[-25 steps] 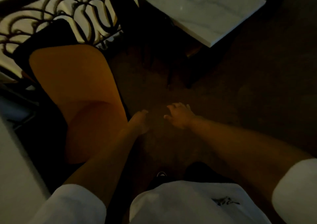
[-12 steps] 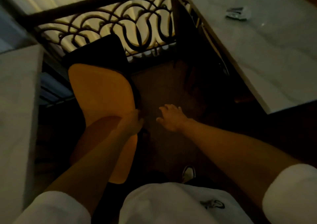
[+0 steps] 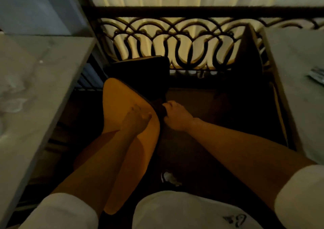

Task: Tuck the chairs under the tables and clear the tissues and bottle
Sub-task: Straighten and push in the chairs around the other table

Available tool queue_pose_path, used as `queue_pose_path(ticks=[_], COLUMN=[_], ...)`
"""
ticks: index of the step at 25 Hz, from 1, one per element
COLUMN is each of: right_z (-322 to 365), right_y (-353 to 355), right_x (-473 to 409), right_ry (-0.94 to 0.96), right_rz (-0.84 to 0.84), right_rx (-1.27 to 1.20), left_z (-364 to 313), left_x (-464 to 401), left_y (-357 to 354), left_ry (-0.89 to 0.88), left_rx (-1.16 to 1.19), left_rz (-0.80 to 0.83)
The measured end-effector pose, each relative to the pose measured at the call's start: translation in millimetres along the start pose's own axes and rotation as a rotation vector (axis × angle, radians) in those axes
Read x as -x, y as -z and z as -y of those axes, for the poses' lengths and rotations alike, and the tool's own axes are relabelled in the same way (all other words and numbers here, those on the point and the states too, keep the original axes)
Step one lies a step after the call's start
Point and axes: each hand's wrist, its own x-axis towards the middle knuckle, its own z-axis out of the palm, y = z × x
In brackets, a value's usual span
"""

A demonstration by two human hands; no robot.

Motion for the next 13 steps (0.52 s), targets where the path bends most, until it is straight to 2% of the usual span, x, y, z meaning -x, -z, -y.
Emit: queue_pose_path(ticks=[2, 5, 8, 11, 13], right_z=[15, 39, 64, 91, 107], right_y=[19, 48, 64, 65, 61], right_x=[-35, -88, -134, -185, -215], right_ry=[0.118, 0.333, 0.633, 0.885, 1.025], right_rz=[0.018, -0.044, -0.062, -0.058, -0.024], right_rx=[0.055, 0.129, 0.424, 0.761, 0.898], left_z=[-3, 3, 25, 42, 47], left_x=[-21, -47, -68, -83, -90], left_y=[17, 41, 56, 69, 71], left_ry=[0.034, 0.116, 0.207, 0.359, 0.472], left_rx=[0.038, 0.087, 0.139, 0.161, 0.17], left_rz=[-0.025, -0.065, -0.083, -0.13, -0.168])
